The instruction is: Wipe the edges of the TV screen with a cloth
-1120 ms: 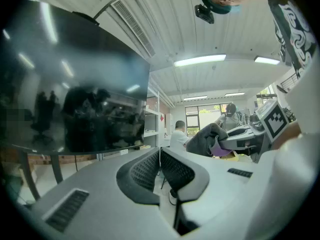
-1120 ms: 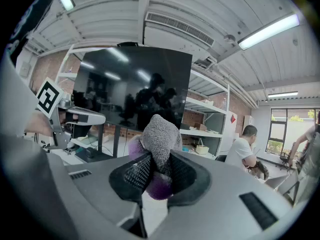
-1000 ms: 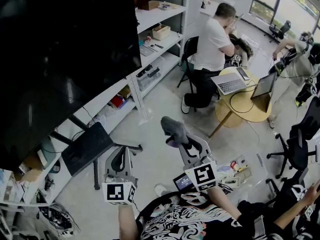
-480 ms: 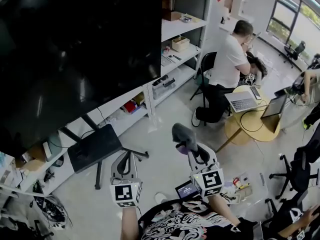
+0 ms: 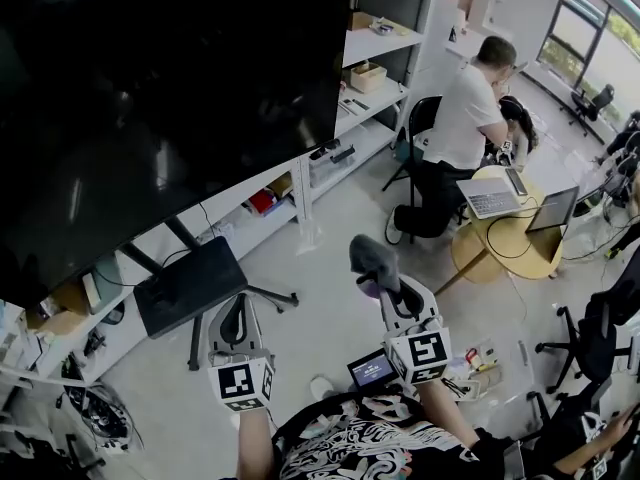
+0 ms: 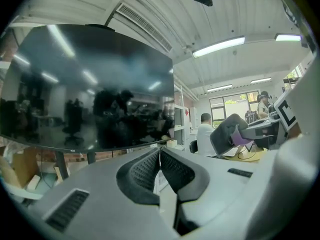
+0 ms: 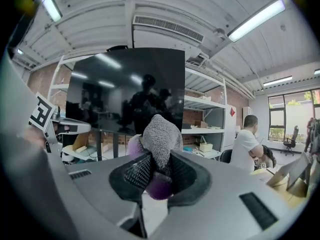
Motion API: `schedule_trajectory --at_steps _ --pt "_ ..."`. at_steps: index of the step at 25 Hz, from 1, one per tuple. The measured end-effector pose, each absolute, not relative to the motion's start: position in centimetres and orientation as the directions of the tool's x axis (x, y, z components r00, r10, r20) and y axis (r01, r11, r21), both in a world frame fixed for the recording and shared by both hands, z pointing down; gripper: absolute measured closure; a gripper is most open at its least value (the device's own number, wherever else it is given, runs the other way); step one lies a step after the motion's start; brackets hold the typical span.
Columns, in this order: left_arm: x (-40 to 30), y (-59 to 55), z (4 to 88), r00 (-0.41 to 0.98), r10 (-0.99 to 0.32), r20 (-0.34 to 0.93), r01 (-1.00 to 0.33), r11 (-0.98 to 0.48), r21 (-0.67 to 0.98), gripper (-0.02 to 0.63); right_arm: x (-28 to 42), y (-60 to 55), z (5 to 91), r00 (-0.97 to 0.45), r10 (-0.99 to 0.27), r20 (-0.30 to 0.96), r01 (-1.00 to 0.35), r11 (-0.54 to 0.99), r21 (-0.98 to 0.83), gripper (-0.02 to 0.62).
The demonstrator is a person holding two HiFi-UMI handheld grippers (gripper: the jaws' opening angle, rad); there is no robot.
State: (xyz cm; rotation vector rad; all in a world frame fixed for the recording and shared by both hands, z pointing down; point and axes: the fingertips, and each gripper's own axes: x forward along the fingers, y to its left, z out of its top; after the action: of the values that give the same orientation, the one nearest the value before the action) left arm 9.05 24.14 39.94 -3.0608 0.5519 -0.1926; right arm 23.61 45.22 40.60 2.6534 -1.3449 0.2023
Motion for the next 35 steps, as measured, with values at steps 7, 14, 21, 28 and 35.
schedule_trajectory --at_steps 7,14,21,28,35 --pt "11.6 22.6 40.8 0.933 -0.336 0.129 -0.330 -0.942 -0.066 0.586 25.8 42.7 41.4 0.575 -0.793 0.203 -0.817 -0.571 0.081 0.502" --pt "18.2 20.6 40.9 0.930 -0.337 0.145 -0.331 -0.941 -0.066 0.586 31.5 39.5 40.8 0.532 -0.825 0.189 -0.844 -0.534 0.049 0.502" --pt "27.4 18.8 39.4 0.929 -0.339 0.150 -0.327 -0.940 -0.097 0.586 40.1 35.8 40.5 0.476 -0.859 0.188 -0.877 -0.480 0.031 0.501" --pt "34.4 18.8 39.6 0.925 -0.340 0.168 -0.329 -0.940 -0.088 0.586 46.8 34.9 41.2 0.432 -0.876 0.216 -0.899 -0.438 0.022 0.501" --pt "38.8 18.1 39.8 0.912 -0.367 0.183 -0.352 -0.930 -0.108 0.586 51.9 33.2 42.7 0.394 -0.886 0.245 -0.915 -0.403 0.015 0.501"
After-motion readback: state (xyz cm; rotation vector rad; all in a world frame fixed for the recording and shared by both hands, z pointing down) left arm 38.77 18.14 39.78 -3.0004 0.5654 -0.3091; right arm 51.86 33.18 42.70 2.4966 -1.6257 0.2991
